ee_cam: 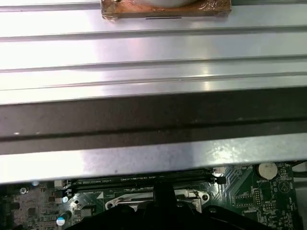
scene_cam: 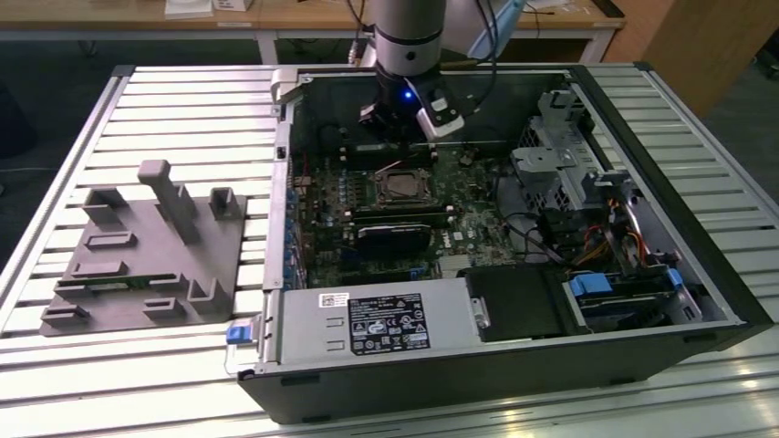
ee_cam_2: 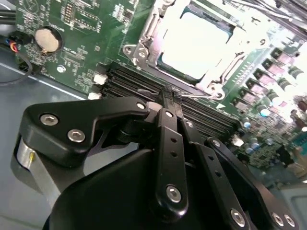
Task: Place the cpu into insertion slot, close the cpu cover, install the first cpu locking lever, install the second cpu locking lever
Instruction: 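Install the first cpu locking lever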
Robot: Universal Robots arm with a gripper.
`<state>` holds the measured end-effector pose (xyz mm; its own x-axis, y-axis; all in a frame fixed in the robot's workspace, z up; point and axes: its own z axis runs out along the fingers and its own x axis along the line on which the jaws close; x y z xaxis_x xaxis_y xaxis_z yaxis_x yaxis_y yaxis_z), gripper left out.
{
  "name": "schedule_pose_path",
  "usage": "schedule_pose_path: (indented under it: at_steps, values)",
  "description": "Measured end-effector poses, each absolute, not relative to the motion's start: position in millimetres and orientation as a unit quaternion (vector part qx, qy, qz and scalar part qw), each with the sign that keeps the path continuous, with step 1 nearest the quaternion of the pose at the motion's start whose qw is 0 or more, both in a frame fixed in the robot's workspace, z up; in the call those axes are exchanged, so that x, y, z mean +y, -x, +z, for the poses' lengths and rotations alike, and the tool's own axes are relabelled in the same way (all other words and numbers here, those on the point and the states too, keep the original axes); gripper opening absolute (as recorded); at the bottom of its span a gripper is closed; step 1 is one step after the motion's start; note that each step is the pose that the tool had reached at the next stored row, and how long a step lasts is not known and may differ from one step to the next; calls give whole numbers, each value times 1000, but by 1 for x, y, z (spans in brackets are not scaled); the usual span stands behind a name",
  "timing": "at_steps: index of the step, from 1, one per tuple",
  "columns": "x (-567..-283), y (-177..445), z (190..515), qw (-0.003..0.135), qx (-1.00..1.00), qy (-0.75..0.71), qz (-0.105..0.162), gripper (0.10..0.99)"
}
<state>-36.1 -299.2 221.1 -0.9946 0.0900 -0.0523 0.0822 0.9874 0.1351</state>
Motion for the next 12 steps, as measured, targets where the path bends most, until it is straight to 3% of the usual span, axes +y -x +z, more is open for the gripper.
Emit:
schedule_pose_path:
  at_steps: [7, 12]
  values:
    - [-299, 37, 218, 60, 996, -41, 61, 106]
    - [-298, 40, 214, 69, 995, -47, 59, 106]
